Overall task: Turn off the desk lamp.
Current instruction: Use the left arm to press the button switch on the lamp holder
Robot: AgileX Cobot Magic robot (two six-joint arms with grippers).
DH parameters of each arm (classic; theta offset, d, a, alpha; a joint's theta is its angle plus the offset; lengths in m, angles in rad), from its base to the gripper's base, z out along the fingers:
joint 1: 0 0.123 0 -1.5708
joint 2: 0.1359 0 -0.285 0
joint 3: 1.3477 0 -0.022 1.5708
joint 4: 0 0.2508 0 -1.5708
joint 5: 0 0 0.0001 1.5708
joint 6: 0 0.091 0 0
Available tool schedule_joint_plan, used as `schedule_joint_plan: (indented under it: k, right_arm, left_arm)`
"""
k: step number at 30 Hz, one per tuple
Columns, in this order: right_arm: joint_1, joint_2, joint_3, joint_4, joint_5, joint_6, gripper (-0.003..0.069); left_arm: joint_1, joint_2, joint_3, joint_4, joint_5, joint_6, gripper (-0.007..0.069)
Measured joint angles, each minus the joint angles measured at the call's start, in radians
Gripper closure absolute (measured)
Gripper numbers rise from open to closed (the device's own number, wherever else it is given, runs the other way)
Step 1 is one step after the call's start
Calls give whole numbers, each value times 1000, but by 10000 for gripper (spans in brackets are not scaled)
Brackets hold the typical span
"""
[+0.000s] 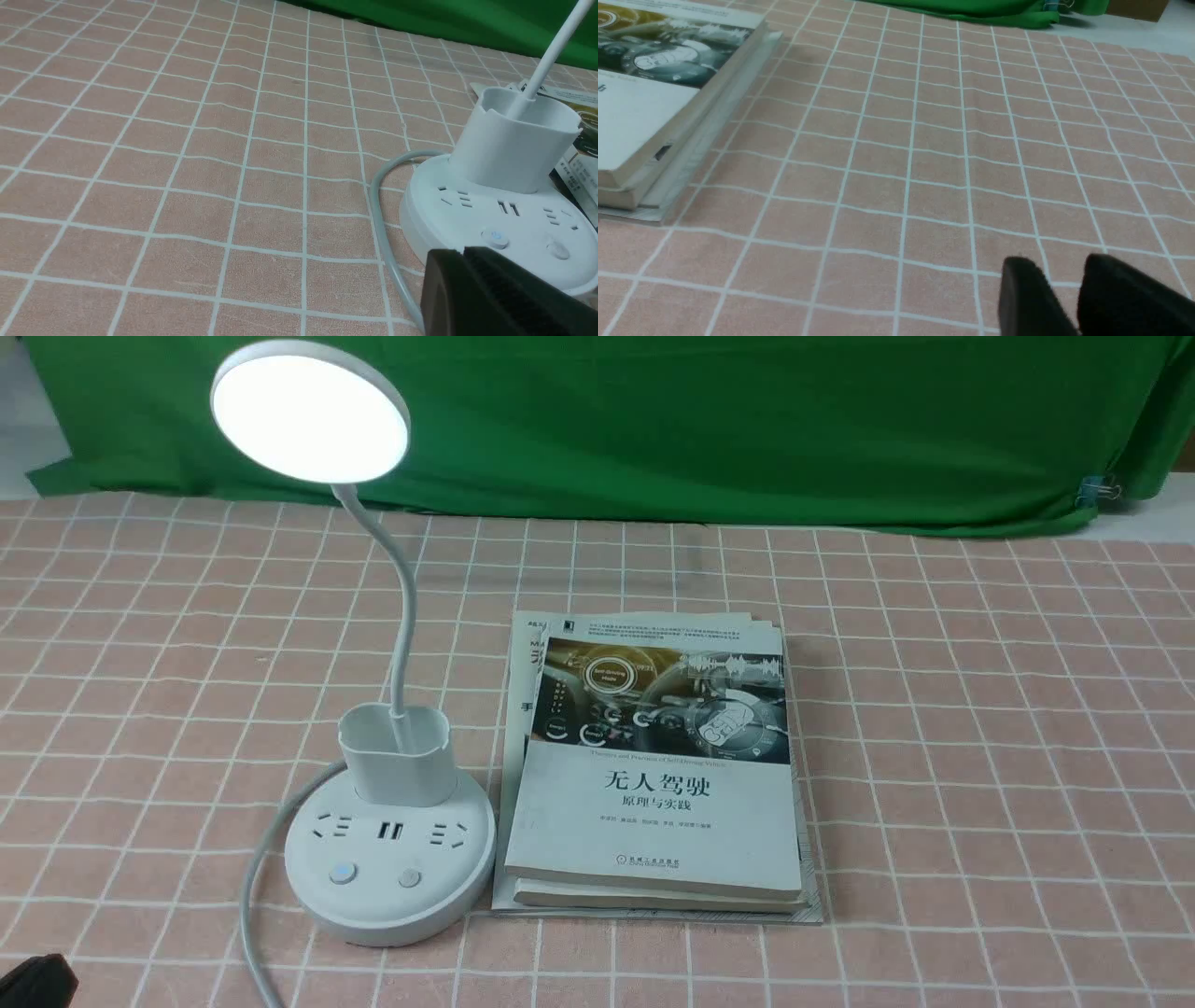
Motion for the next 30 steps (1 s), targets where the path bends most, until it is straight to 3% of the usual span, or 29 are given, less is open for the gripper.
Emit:
schedule_joint_plan:
  k: [22,30]
  right_arm:
    - [0,0,0,0,0,0,419]
    - [0,0,0,0,0,0,419]
  left_arm:
    - [0,0,0,-14,-26,-5,620]
    - [0,0,0,-462,-241,-135,620]
